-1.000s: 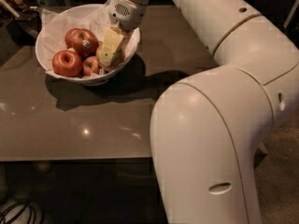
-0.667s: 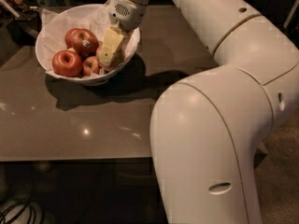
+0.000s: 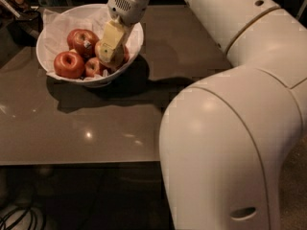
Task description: Pick apple from white bowl
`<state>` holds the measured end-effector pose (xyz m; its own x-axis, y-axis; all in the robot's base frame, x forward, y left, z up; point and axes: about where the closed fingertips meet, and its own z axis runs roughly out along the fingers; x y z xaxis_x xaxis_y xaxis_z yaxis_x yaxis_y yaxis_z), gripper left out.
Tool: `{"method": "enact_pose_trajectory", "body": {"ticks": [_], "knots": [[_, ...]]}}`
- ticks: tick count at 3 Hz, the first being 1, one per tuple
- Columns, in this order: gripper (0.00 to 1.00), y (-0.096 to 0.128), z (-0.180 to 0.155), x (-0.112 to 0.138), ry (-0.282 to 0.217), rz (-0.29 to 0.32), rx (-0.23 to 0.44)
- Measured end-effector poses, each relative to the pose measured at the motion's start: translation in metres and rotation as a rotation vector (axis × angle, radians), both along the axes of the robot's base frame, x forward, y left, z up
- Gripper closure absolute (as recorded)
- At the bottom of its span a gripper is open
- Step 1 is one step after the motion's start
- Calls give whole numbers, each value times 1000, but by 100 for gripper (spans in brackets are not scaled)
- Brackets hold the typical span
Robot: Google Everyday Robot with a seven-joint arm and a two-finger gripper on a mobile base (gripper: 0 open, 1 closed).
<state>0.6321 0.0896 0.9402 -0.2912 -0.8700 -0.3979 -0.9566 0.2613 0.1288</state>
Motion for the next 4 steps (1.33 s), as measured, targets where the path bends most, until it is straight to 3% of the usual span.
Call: {"method": "enact_pose_trajectory", "body": {"ticks": [1,2,4], "knots": [[100,-2,15,0,-53,2,-9],[100,5,23,-1,-73,41,-6],[100,14,73,-35,-182,261,65]]}}
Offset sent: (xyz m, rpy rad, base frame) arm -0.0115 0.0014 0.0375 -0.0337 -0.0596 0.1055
